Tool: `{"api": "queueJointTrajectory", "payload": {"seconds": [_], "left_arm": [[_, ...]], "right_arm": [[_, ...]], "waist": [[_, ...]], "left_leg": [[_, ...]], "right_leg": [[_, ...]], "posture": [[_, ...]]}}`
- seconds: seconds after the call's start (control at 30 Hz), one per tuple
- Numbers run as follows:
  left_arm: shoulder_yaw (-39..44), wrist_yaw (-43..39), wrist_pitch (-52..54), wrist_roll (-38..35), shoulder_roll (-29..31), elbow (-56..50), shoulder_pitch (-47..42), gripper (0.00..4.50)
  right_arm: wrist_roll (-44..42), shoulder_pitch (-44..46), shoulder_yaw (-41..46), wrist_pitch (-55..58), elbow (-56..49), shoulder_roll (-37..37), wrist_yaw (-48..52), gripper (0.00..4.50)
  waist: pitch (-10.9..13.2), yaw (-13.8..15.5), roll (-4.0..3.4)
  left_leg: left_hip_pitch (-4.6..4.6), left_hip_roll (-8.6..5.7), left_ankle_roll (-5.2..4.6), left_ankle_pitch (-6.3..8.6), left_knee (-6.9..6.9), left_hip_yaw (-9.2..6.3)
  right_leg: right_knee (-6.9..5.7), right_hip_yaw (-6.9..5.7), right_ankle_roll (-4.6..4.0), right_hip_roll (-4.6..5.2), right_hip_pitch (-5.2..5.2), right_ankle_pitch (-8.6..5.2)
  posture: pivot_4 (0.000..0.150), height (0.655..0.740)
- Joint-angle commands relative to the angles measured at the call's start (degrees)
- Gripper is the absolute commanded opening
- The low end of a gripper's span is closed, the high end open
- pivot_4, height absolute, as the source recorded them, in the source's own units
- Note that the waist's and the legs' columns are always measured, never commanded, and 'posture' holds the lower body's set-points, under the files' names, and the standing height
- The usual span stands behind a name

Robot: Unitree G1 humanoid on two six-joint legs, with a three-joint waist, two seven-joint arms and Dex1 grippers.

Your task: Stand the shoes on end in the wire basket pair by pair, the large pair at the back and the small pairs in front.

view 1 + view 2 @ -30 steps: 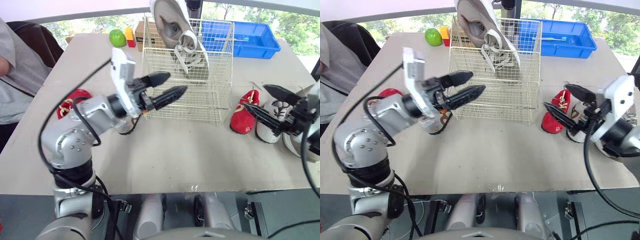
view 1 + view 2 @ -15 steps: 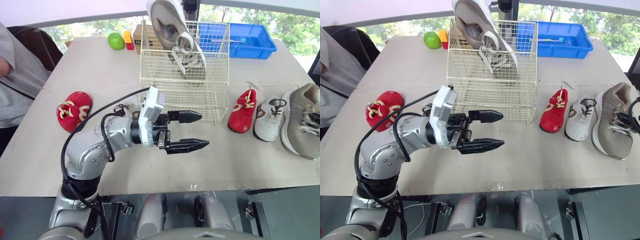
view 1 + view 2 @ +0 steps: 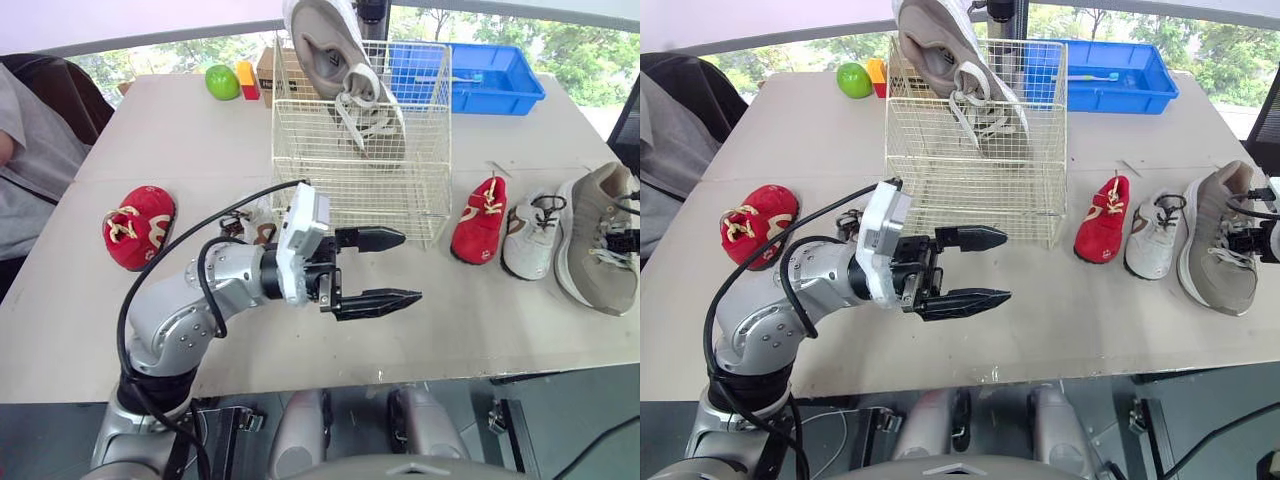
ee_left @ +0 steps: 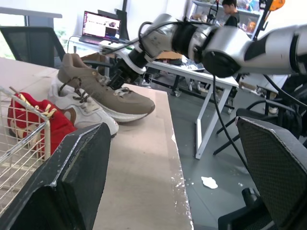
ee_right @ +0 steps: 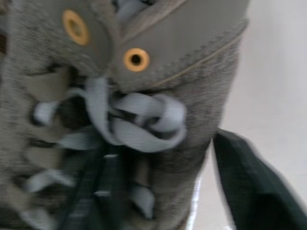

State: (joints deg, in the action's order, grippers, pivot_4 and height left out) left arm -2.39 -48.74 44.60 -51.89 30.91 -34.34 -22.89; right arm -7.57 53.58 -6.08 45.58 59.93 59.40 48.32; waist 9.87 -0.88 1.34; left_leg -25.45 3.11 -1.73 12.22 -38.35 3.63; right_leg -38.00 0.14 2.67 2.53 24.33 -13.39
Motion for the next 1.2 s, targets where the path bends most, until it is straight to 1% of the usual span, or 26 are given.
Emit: {"api": "queueJointTrajectory", "payload": {"seconds": [0.03, 0.07, 0.1, 0.2, 0.23, 0.27, 0.33, 0.37, 0.43, 0.5, 0.53, 0.57, 0.63, 0.67, 0.7, 0.73, 0.77, 0.83, 0.9, 0.93, 0.97, 1.03, 1.07, 1.13, 1.2], "left_arm": [[0.06, 0.38, -1.75, -0.2, -0.28, -1.76, 0.5, 4.5], [-0.19, 0.39, -2.01, 0.03, -0.49, -1.46, 0.5, 4.5], [-0.43, 0.33, -2.26, 0.3, -0.66, -1.13, 0.45, 4.5], [-1.31, 0.09, -3.32, 1.35, -1.41, 0.16, 0.03, 4.5], [-1.28, 0.16, -3.47, 1.18, -1.92, 0.7, -0.12, 4.5], [-1.08, 0.54, -3.46, 0.76, -2.6, 1.29, -0.31, 4.5], [-0.54, 1.08, -3.65, 0.31, -3.73, 2.58, -0.74, 4.5], [-0.2, 1.25, -3.63, 0.06, -4.1, 3.08, -0.95, 4.5], [0.63, 2.77, -3.24, -0.75, -5.31, 4.09, -1.62, 4.5], [1.65, 4.77, -3.13, -1.47, -6.67, 4.92, -2.39, 4.5], [2.64, 6.29, -3.34, -1.61, -7.35, 5.35, -2.92, 4.5], [3.34, 7.34, -3.47, -1.73, -7.79, 5.72, -3.32, 4.5], [5.62, 10.34, -4.31, -1.24, -8.37, 5.74, -2.87, 4.5], [6.3, 11.65, -5.51, 0.43, -8.44, 5.56, -2.29, 4.5], [6.91, 12.57, -6.39, 1.41, -8.43, 5.29, -1.74, 4.5], [7.08, 13.06, -7.01, 2.05, -8.43, 5.17, -1.45, 4.5], [8.25, 14.06, -6.57, 0.77, -8.37, 4.8, -0.85, 4.5], [10.17, 15.44, -6.16, -0.74, -7.9, 3.93, 0.54, 4.5], [11.55, 16.56, -6.38, -1.18, -7.51, 2.82, 1.93, 4.5], [12.61, 17.59, -6.58, -1.43, -7.36, 2.04, 2.79, 4.5], [13.69, 18.47, -6.79, -1.65, -7.04, 1.08, 3.69, 4.5], [15.09, 19.25, -7.35, -1.74, -6.35, -0.55, 5.07, 4.5], [15.46, 19.58, -7.59, -1.58, -6.12, -1.18, 5.59, 4.5], [15.68, 21.26, -7.75, -1.21, -5.99, -2.53, 6.57, 4.5], [15.98, 22.22, -7.75, -1.06, -5.62, -3.94, 7.83, 4.5]], "right_arm": [[0.97, 0.26, 2.01, -1.82, 3.43, -0.22, 2.49, 0.37], [0.41, 0.18, 3.31, -2.01, 3.06, 0.35, 2.8, 0.04], [-0.39, 0.03, 4.82, -2.0, 2.54, 0.99, 2.94, 0.04], [-5.53, -0.01, 13.71, -0.26, -0.12, 3.84, 1.62, 0.04], [-8.51, 0.13, 18.49, 1.56, -2.39, 5.03, 0.73, 0.04], [-11.92, -0.15, 23.92, 3.66, -6.3, 6.05, 0.06, 0.04], [-18.28, -1.05, 35.36, 9.52, -16.89, 5.97, -3.66, 0.04], [-20.93, -1.96, 40.04, 12.68, -23.76, 4.41, -5.83, 0.04], [-26.44, -1.52, 45.79, 17.93, -38.66, -1.77, -11.48, 0.04], [-29.13, 1.95, 45.92, 18.39, -49.31, -9.06, -17.97, 0.04], [-29.53, 5.28, 44.04, 16.87, -52.42, -13.0, -20.75, 0.04], [-29.76, 7.43, 42.79, 15.81, -54.54, -15.74, -22.77, 0.04], [-27.55, 15.75, 37.84, 7.01, -53.39, -24.16, -26.45, 0.04], [-27.92, 19.99, 37.37, 0.61, -50.24, -29.33, -26.22, 0.04], [-25.38, 22.87, 34.39, -4.1, -47.5, -32.05, -26.61, 0.04], [-23.47, 24.31, 32.55, -7.03, -45.46, -33.31, -26.61, 0.04], [-21.34, 26.59, 30.47, -11.97, -42.25, -35.75, -26.6, 0.04], [-16.22, 29.74, 25.97, -23.85, -35.62, -39.06, -25.88, 0.04], [-13.82, 31.9, 24.24, -32.52, -29.32, -41.15, -25.74, 0.04], [-12.26, 32.63, 23.29, -36.92, -25.63, -42.11, -26.39, 0.04], [-8.75, 32.48, 21.05, -42.97, -22.36, -42.58, -27.61, 0.04], [-4.16, 31.78, 18.1, -52.33, -16.8, -43.36, -28.66, 0.04], [-4.37, 31.41, 18.47, -54.33, -14.8, -44.14, -29.1, 0.04], [-0.94, 28.47, 16.06, -59.99, -11.06, -44.85, -30.02, 0.04], [-2.32, 23.87, 16.23, -58.91, -10.93, -48.08, -30.01, 0.04]], "waist": [[0.0, 0.01, 0.01], [0.0, 0.02, 0.01], [0.01, 0.02, 0.01], [0.1, 0.11, -0.15], [0.1, 0.11, -0.21], [0.23, 0.18, -0.46], [0.37, 0.2, -0.75], [0.39, 0.11, -0.86], [0.37, -0.15, -0.91], [0.37, -0.92, -0.89], [0.37, -1.25, -0.88], [0.37, -1.44, -0.88], [0.37, -1.79, -0.9], [0.37, -1.88, -0.93], [0.38, -2.06, -0.94], [0.38, -1.86, -0.95], [0.39, -1.39, -0.91], [0.38, -0.6, -0.85], [0.37, 0.07, -0.82], [0.36, 0.33, -0.79], [0.36, 0.39, -0.74], [0.38, 0.45, -0.63], [0.39, 0.55, -0.62], [0.37, 0.52, -0.59], [0.32, 0.25, -0.52]], "left_leg": [[0.09, 0.0, 0.0, 0.0, 0.0, 0.02], [0.17, 0.0, -0.01, 0.01, 0.0, 0.03], [0.21, 0.0, -0.01, 0.01, 0.01, 0.04], [0.52, 0.0, -0.03, 0.03, 0.11, 0.16], [0.57, 0.0, -0.03, 0.03, 0.15, 0.24], [0.62, -0.01, -0.04, 0.04, 0.17, 0.31], [0.62, -0.02, -0.07, 0.05, 0.17, 0.45], [0.62, -0.03, -0.09, 0.07, 0.18, 0.5], [0.66, -0.03, -0.1, 0.08, 0.23, 0.51], [0.77, 0.02, -0.08, 0.09, 0.27, 0.25], [0.78, 0.01, -0.07, 0.09, 0.24, -0.15], [0.78, 0.01, -0.07, 0.09, 0.25, -0.22], [0.79, 0.02, -0.07, 0.09, 0.26, -0.25], [0.78, 0.03, -0.07, 0.09, 0.26, -0.2], [0.73, 0.02, -0.07, 0.09, 0.29, -0.2], [0.67, 0.01, -0.07, 0.09, 0.29, -0.17], [0.6, 0.0, -0.07, 0.09, 0.3, -0.07], [0.36, 0.02, -0.06, 0.08, 0.32, -0.06], [0.18, 0.04, -0.04, 0.08, 0.34, -0.02], [0.0, 0.04, -0.02, 0.07, 0.33, -0.06], [-0.3, 0.04, 0.01, 0.05, 0.24, -0.06], [-0.38, -0.04, 0.18, -0.05, 0.22, 0.02], [-0.4, -0.07, 0.18, -0.05, 0.21, 0.04], [-0.44, -0.14, 0.18, -0.05, 0.15, 0.04], [-0.42, -0.14, 0.18, -0.05, 0.14, 0.01]], "right_leg": [[0.02, 0.02, 0.0, 0.0, -0.1, 0.0], [0.03, 0.04, 0.0, 0.0, -0.17, 0.0], [0.03, 0.04, 0.0, 0.0, -0.21, -0.01], [0.04, 0.17, 0.0, 0.0, -0.43, -0.02], [0.03, 0.25, 0.01, 0.0, -0.43, -0.01], [0.03, 0.33, 0.01, 0.0, -0.43, -0.01], [0.03, 0.47, 0.04, 0.01, -0.41, -0.01], [0.03, 0.54, 0.08, 0.01, -0.38, 0.0], [0.02, 0.61, 0.1, -0.01, -0.33, 0.01], [0.0, 0.84, 0.1, -0.27, -0.32, 0.02], [0.01, 0.94, 0.11, -0.51, -0.33, 0.04], [-0.02, 0.95, 0.12, -0.57, -0.33, 0.04], [-0.07, 1.01, 0.11, -0.65, -0.31, 0.05], [-0.11, 1.13, 0.07, -0.68, -0.23, 0.07], [-0.16, 1.25, 0.06, -0.69, -0.1, 0.08], [-0.28, 1.33, 0.05, -0.69, 0.03, 0.09], [-0.37, 1.37, 0.05, -0.68, 0.16, 0.1], [-0.36, 1.18, 0.05, -0.63, 0.33, 0.08], [-0.19, 1.14, 0.05, -0.59, 0.43, 0.08], [-0.06, 1.04, 0.05, -0.56, 0.48, 0.09], [0.03, 0.95, 0.05, -0.51, 0.62, 0.1], [0.1, 0.98, 0.1, -0.37, 0.62, 0.12], [0.14, 1.0, 0.15, -0.34, 0.62, 0.16], [0.14, 0.99, 0.2, -0.26, 0.61, 0.19], [0.11, 0.98, 0.2, -0.26, 0.6, 0.2]], "posture": [[0.15, 0.74], [0.15, 0.74], [0.15, 0.74], [0.15, 0.74], [0.15, 0.74], [0.15, 0.74], [0.15, 0.74], [0.15, 0.74], [0.15, 0.74], [0.15, 0.74], [0.15, 0.74], [0.15, 0.74], [0.15, 0.74], [0.15, 0.74], [0.15, 0.74], [0.15, 0.74], [0.15, 0.74], [0.15, 0.74], [0.15, 0.74], [0.15, 0.74], [0.15, 0.74], [0.15, 0.74], [0.15, 0.74], [0.15, 0.74], [0.15, 0.74]]}}
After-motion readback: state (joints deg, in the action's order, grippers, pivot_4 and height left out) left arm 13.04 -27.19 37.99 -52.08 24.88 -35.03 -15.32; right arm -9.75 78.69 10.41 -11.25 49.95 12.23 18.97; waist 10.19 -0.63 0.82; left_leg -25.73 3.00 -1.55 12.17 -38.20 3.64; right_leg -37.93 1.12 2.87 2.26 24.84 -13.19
